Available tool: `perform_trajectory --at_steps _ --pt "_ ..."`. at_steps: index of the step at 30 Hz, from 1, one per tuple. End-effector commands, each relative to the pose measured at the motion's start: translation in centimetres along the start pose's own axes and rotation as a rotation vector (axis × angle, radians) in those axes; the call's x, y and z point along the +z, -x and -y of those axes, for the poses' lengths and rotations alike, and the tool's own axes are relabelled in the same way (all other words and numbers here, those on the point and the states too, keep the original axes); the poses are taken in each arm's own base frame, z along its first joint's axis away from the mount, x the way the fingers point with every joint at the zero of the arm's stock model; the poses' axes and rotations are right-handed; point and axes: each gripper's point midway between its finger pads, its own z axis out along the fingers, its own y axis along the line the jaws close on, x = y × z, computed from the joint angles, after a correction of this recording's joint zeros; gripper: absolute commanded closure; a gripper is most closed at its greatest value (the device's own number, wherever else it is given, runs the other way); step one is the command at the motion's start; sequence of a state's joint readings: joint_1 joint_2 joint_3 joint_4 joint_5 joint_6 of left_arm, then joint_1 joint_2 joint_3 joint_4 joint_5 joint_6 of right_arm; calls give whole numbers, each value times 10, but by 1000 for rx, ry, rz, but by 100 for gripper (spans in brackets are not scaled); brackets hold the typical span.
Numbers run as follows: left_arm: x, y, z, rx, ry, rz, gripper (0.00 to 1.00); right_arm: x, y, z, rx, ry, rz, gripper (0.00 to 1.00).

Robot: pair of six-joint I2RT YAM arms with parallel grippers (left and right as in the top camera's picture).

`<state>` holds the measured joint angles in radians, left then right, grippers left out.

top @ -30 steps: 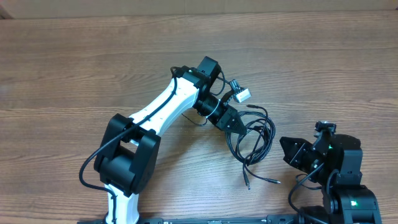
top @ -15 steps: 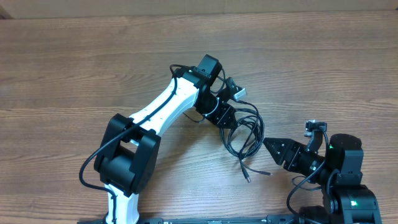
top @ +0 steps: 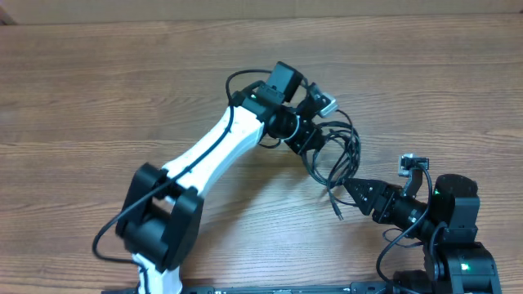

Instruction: Untangle cables

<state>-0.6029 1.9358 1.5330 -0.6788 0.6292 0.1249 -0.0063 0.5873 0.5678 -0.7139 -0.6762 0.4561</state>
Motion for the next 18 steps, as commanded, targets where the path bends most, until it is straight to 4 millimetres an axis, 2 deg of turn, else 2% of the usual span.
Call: perform_trajectory --at_steps 1,8,18 --pt "-26 29 23 87 89 79 96 -3 7 -4 -32 1 25 50" --pt "-26 31 31 124 143 77 96 -3 10 1 -32 -30 43 50" --pt "-24 27 27 122 248 55 96 -4 16 10 -27 -86 76 50"
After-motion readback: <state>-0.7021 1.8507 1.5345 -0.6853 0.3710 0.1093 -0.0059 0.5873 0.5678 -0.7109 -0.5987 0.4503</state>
